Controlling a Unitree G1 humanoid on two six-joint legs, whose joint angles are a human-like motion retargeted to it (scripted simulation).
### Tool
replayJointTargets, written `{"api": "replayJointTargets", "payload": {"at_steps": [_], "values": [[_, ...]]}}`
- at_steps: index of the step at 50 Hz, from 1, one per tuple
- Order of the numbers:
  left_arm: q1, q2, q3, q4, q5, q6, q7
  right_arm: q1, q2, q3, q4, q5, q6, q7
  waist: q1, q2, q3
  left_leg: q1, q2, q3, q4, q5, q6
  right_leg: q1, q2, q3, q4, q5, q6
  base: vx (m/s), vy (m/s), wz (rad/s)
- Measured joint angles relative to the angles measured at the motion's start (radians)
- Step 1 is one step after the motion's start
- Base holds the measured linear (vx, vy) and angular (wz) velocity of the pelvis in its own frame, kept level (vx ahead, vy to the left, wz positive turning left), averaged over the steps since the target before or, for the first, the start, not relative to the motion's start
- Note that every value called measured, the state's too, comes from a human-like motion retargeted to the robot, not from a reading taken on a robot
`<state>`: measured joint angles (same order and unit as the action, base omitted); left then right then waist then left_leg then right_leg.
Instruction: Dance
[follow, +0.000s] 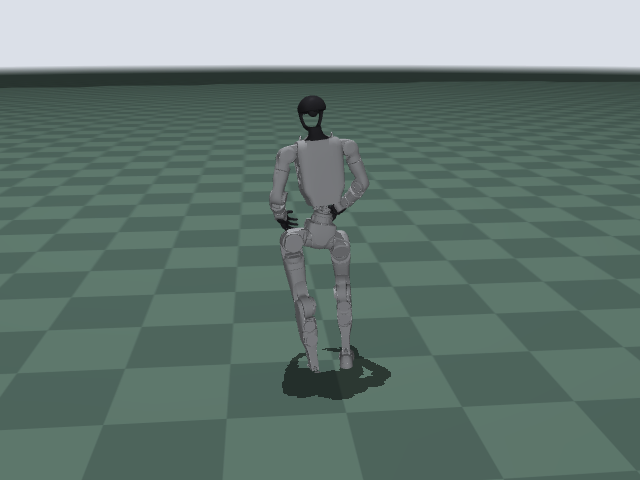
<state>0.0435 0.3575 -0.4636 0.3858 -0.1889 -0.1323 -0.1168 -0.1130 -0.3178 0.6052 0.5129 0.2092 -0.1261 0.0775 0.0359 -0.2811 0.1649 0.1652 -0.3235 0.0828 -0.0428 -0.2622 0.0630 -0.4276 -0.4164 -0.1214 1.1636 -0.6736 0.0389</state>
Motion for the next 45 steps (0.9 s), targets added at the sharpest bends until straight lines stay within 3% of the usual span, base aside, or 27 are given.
{"api": "replayJointTargets", "payload": {"at_steps": [2,5,7,13,15,17,21,25,27,35,40,45], "values": [[-0.001,0.004,-0.002,0.013,-0.001,-0.001,-0.005,-0.007,0.008,0.000,0.008,-0.002,0.001,-0.004,0.017,0.027,0.008,0.011,0.032,-0.001,0.010,-0.015,-0.002,0.067,0.048,-0.020,-0.070,-0.001,0.004,0.05,-0.08,-0.04],[0.014,0.002,-0.003,0.024,0.000,-0.002,-0.002,0.004,0.018,0.004,0.012,-0.008,0.001,-0.012,0.037,0.011,0.012,0.007,0.018,0.000,0.034,-0.015,-0.002,0.114,0.044,-0.010,-0.133,-0.037,0.015,0.02,-0.09,0.01],[0.006,0.005,0.003,0.034,-0.008,-0.003,-0.002,-0.005,0.028,0.004,0.017,-0.008,0.003,-0.017,0.050,0.049,0.015,-0.042,0.070,0.011,0.154,-0.084,-0.012,0.177,0.103,-0.050,-0.232,-0.041,-0.001,0.05,-0.09,0.01],[0.022,-0.001,0.011,0.040,-0.035,-0.015,0.001,0.002,0.047,0.020,0.019,0.007,0.001,-0.025,0.079,0.058,0.047,-0.180,0.102,0.031,0.492,-0.197,-0.031,0.243,0.116,-0.075,-0.289,-0.065,-0.007,0.00,-0.06,0.06],[0.023,-0.001,0.014,0.039,-0.047,-0.018,0.000,0.000,0.049,0.025,0.018,0.016,0.002,-0.022,0.084,0.082,0.051,-0.239,0.141,0.035,0.627,-0.245,-0.038,0.258,0.148,-0.090,-0.305,-0.064,-0.014,0.00,0.00,0.00],[0.012,-0.004,0.015,0.042,-0.061,-0.020,-0.001,-0.011,0.043,0.026,0.019,0.029,0.003,-0.017,0.091,0.158,0.024,-0.316,0.241,0.031,0.759,-0.312,-0.050,0.274,0.254,-0.119,-0.389,-0.027,-0.037,0.00,0.00,0.00],[0.015,-0.019,-0.001,0.045,-0.076,-0.024,0.005,-0.001,0.035,0.025,0.024,0.044,0.004,-0.021,0.092,0.191,0.009,-0.315,0.264,0.034,0.758,-0.337,-0.043,0.281,0.282,-0.122,-0.406,-0.015,-0.040,0.00,0.00,0.00],[0.011,-0.037,-0.022,0.052,-0.084,-0.027,0.023,0.006,0.029,0.016,0.037,0.054,0.001,-0.035,0.074,0.172,0.011,-0.241,0.213,0.041,0.632,-0.315,-0.022,0.269,0.232,-0.106,-0.347,-0.025,-0.025,0.00,0.03,0.07],[-0.009,-0.048,-0.028,0.067,-0.089,-0.029,0.038,-0.003,0.022,0.008,0.047,0.060,-0.001,-0.042,0.060,0.136,0.015,-0.156,0.147,0.037,0.453,-0.243,-0.009,0.240,0.172,-0.081,-0.284,-0.028,-0.013,0.01,0.06,0.21],[-0.046,-0.083,-0.029,0.113,-0.143,-0.034,0.103,-0.010,-0.005,-0.001,0.066,0.087,-0.014,-0.068,0.004,0.075,0.062,-0.005,0.024,-0.002,0.183,-0.099,-0.011,0.107,0.024,-0.016,0.042,0.051,0.004,-0.03,0.05,0.28],[-0.078,-0.111,-0.016,0.167,-0.162,-0.034,0.135,-0.023,-0.024,0.008,0.085,0.087,-0.018,-0.066,-0.031,0.061,0.070,0.069,0.002,-0.044,-0.003,0.015,-0.025,0.045,0.025,0.018,0.066,0.039,0.004,-0.02,0.02,0.43],[-0.155,-0.125,0.019,0.307,-0.148,-0.035,0.159,-0.046,-0.027,0.028,0.132,0.077,-0.011,-0.053,-0.065,0.103,0.047,0.009,0.063,-0.064,0.011,0.011,-0.042,0.021,0.139,0.027,-0.102,0.059,0.012,0.01,-0.01,0.58]]}}
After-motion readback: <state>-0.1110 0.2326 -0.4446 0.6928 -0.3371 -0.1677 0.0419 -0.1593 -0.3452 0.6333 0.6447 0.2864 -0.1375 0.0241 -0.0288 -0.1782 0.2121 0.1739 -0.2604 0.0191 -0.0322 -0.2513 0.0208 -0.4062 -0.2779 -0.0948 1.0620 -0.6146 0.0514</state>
